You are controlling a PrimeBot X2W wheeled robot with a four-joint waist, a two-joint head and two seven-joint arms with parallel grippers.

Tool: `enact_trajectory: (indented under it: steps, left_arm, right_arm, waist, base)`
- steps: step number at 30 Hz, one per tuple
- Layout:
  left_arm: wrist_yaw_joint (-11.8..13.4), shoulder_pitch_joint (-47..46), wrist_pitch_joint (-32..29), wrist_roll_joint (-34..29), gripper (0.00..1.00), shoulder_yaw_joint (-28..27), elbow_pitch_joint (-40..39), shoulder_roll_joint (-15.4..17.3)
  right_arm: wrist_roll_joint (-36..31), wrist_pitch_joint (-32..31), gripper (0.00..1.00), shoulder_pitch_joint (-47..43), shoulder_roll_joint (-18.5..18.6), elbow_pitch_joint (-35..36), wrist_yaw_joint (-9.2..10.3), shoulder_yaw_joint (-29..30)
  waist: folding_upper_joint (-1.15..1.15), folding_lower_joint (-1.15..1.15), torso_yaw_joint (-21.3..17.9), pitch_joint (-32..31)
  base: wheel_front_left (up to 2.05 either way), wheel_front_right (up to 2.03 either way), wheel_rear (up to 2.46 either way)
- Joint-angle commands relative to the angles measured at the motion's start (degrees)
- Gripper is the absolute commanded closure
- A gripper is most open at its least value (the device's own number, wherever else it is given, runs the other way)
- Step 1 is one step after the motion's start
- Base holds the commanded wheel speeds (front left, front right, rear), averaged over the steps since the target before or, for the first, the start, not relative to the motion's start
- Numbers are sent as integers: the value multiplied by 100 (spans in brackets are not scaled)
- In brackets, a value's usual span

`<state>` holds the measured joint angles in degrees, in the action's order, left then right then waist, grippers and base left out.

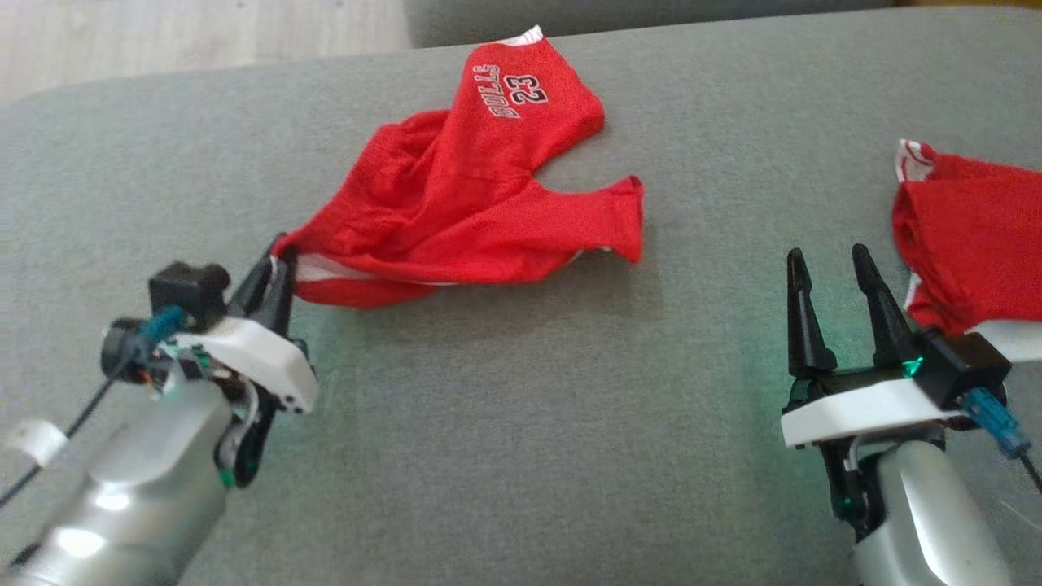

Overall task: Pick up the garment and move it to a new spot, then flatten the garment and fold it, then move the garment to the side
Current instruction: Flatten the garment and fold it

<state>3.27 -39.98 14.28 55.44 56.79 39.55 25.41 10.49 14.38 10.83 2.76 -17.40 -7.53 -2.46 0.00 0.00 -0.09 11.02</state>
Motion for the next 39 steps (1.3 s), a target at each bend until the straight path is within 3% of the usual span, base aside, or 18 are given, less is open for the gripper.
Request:
enact_trajectory:
  steps: [1,3,4,5,13,20,30,39]
  left_arm:
    - [59,-154,68,-61,85,-299,-152,142]
    - [124,-26,70,-139,65,-398,-278,105]
    - [151,39,70,-188,19,-441,-338,92]
    - [185,94,70,-248,0,-499,-410,81]
    - [598,621,71,-1086,0,-1461,-1357,-22]
    - [824,1505,72,-1847,0,-2443,-2374,-484]
    - [468,2066,72,-2579,0,-3013,-2610,-1158]
    - [154,2087,72,-2927,0,-3249,-2375,-1529]
  right_arm:
    - [-54,62,0,42,11,160,4,-115]
    - [-74,62,0,11,11,133,4,-120]
    - [-85,62,0,-4,11,118,4,-131]
    - [-91,62,0,-15,11,106,4,-142]
    - [-58,62,0,-36,11,82,4,-204]
    - [-26,62,0,-87,11,106,4,-218]
    - [-175,62,0,53,11,70,4,-434]
    - [-202,-175,0,524,159,-634,4,-1056]
  waist:
    - [0,0,88,-55]
    - [0,0,156,-86]
    - [0,0,181,-102]
    - [0,0,203,-113]
    - [0,0,287,-198]
    - [0,0,341,-161]
    - [0,0,536,-14]
    - [0,0,751,127]
  base:
    - [0,0,0]
    - [0,0,0]
    - [0,0,0]
    - [0,0,0]
    - [0,0,0]
    - [0,0,0]
    - [0,0,0]
    - [0,0,0]
